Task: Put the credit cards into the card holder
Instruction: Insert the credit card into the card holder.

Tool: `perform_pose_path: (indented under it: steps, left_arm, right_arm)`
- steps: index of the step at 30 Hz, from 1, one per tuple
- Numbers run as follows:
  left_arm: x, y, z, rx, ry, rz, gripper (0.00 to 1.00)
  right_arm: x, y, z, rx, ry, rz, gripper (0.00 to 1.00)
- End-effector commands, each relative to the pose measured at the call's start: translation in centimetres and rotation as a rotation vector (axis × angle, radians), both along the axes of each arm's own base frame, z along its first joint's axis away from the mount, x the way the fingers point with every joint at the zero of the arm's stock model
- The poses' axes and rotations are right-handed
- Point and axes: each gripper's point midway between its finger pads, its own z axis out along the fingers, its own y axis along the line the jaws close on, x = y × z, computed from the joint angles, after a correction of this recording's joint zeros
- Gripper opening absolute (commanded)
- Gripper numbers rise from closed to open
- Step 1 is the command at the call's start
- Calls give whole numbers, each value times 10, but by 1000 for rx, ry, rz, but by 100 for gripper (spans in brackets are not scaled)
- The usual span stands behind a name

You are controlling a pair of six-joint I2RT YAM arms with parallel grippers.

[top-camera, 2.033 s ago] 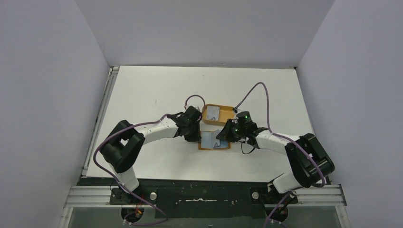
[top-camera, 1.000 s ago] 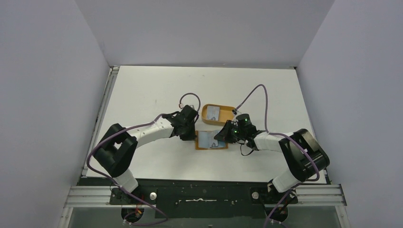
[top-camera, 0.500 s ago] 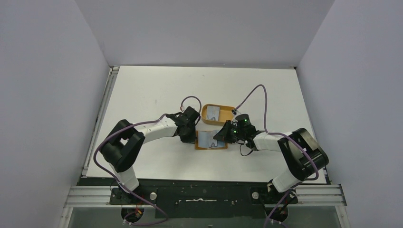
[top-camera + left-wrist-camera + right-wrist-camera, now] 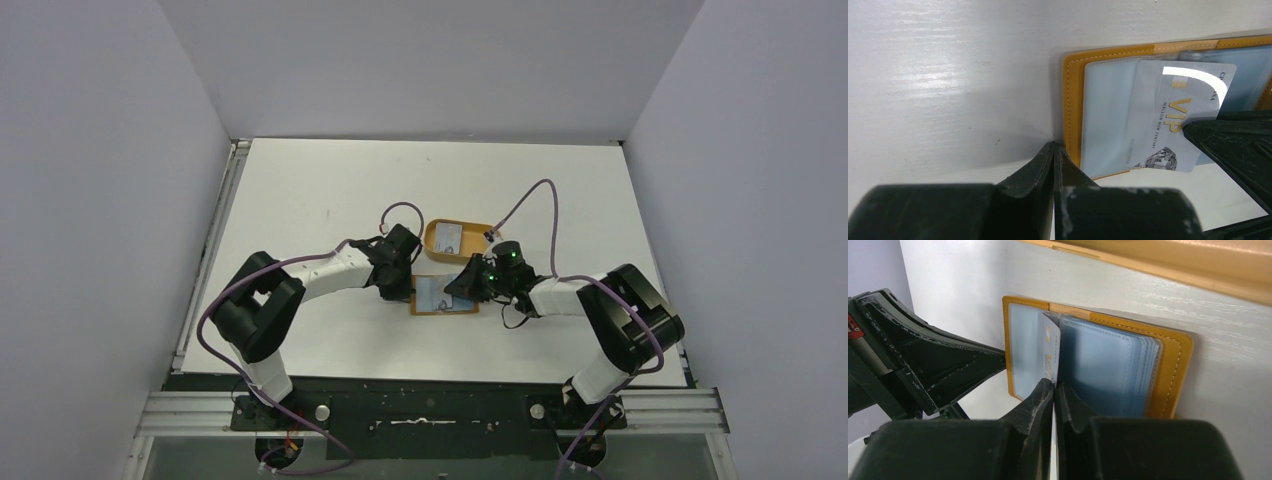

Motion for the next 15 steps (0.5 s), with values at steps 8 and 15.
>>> perform_pose_path:
  steps: [8, 15]
  left_arm:
    - [-4, -14, -2, -37, 21, -9, 0]
    - [-5, -16, -4, -45, 27, -9, 0]
  right_arm:
    - [-9, 1, -21, -64, 38, 23, 0]
    - [-10, 6, -24, -69, 53, 41, 0]
